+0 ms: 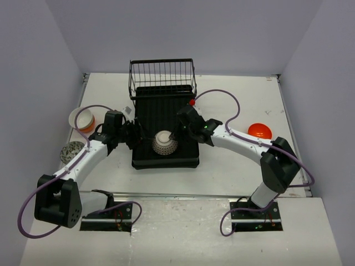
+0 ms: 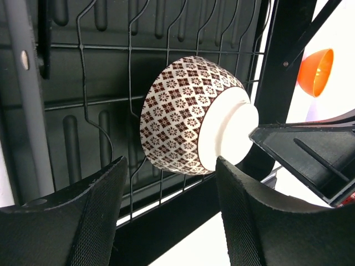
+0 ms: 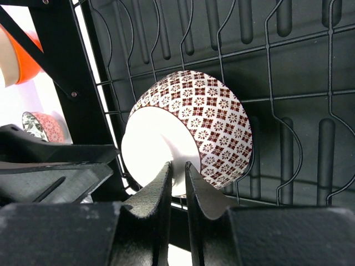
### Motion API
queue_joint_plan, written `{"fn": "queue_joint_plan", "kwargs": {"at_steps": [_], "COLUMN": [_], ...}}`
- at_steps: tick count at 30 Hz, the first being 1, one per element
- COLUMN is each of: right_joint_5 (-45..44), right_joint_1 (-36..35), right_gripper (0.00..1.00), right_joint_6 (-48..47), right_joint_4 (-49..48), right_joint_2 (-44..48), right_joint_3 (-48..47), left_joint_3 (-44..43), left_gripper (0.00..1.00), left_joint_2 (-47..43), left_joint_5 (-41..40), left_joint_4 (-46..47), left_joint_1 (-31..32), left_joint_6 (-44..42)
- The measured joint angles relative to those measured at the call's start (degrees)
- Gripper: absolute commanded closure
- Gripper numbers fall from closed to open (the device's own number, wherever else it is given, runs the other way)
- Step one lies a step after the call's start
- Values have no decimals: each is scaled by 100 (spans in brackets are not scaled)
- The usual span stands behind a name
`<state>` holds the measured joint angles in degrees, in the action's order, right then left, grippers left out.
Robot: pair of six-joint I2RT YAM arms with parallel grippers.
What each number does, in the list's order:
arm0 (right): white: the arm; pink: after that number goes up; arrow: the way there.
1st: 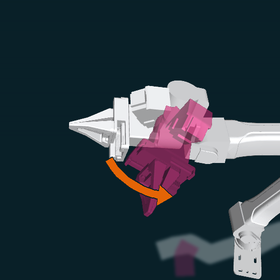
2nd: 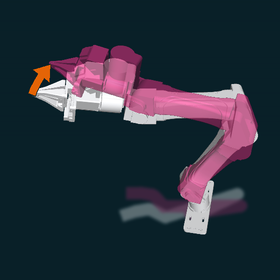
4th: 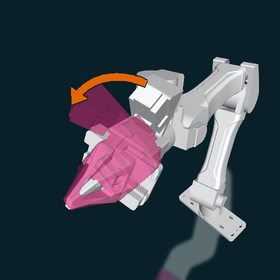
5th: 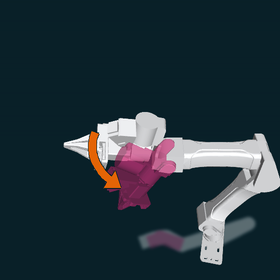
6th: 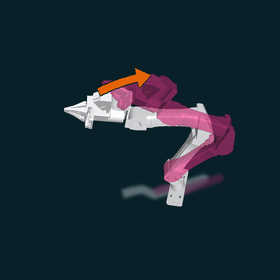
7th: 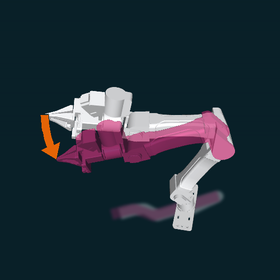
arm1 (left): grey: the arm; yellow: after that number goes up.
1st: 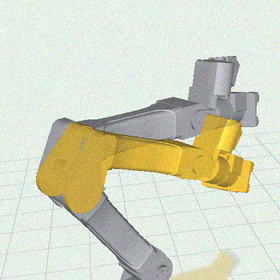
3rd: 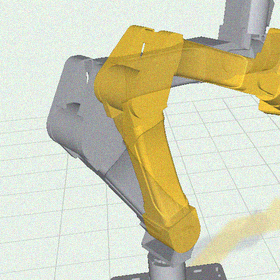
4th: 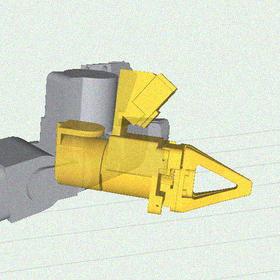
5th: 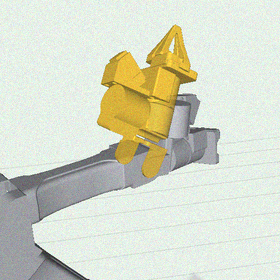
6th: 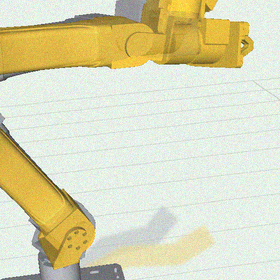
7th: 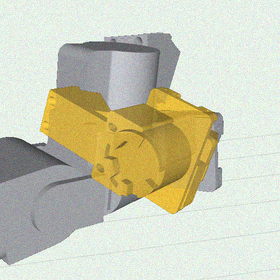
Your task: Unload the bowls from the dish rack
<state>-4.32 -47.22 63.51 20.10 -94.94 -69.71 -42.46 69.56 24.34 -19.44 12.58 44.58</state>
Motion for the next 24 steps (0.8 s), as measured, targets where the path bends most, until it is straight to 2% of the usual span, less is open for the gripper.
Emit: {"fn": "queue_joint_plan", "kwargs": {"at_steps": [15,17,19,22,24], "right_joint_5": [85,87,90,92,94], "right_joint_1": [9,9,9,9,11], "right_gripper": [86,86,86,86,86], "right_joint_6": [2,2,2,0,-4], "right_joint_4": [-4,-2,-2,-2,-2], "right_joint_2": [0,0,0,0,0], "right_joint_3": [0,0,0,0,4], "left_joint_3": [437,446,448,448,450], "left_gripper": [29,26,16,11,4], "left_joint_2": [315,319,323,319,302], "left_joint_5": [490,503,533,588,608], "left_joint_4": [1174,1231,1274,1357,1373], "left_joint_1": [72,72,74,98,101], "left_joint_6": [133,133,144,133,142]}}
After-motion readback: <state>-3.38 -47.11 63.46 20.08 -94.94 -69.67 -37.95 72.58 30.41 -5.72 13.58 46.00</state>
